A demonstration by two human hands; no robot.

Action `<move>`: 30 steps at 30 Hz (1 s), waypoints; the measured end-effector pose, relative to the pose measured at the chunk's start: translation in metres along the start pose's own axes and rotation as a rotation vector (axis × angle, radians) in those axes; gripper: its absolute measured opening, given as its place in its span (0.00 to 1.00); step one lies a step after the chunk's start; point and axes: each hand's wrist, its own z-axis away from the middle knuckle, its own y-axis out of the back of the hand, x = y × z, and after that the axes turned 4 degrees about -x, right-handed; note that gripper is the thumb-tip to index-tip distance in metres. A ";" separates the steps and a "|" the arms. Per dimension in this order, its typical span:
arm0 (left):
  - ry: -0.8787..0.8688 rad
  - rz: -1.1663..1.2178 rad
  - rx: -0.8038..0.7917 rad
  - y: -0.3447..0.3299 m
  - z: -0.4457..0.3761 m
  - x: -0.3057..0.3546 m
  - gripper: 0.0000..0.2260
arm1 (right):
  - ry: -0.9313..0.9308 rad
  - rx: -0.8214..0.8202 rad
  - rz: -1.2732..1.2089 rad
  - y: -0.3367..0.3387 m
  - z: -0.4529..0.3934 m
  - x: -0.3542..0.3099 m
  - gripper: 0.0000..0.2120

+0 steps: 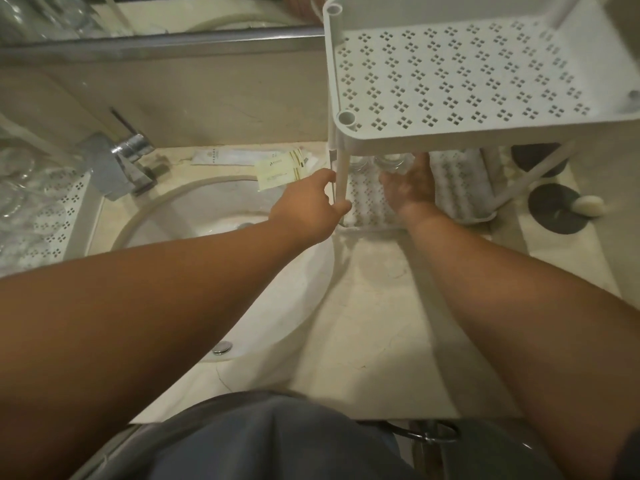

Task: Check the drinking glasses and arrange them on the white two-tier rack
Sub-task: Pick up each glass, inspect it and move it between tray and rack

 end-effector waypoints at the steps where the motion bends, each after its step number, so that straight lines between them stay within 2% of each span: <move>1: 0.010 -0.023 -0.002 0.002 0.003 -0.002 0.21 | -0.009 -0.009 -0.004 0.001 0.005 -0.001 0.32; 3: 0.034 -0.044 0.018 0.008 0.008 -0.009 0.26 | -0.036 -0.005 -0.045 0.002 0.018 -0.004 0.33; 9: 0.025 -0.005 0.098 0.030 0.035 -0.041 0.24 | -0.124 0.130 -0.376 -0.001 0.084 -0.013 0.27; 13: 0.041 0.135 0.144 0.041 0.062 -0.065 0.23 | -0.099 0.160 -0.342 -0.007 0.131 -0.018 0.24; 20: 0.004 0.311 0.240 0.075 0.105 -0.112 0.19 | -0.013 0.110 -0.326 -0.046 0.199 -0.046 0.16; 28: 0.030 0.388 0.378 0.140 0.140 -0.171 0.18 | 0.164 -0.081 -0.274 -0.115 0.246 -0.116 0.19; 30: 0.063 0.481 0.427 0.161 0.148 -0.184 0.17 | 0.209 -0.127 -0.270 -0.134 0.253 -0.139 0.19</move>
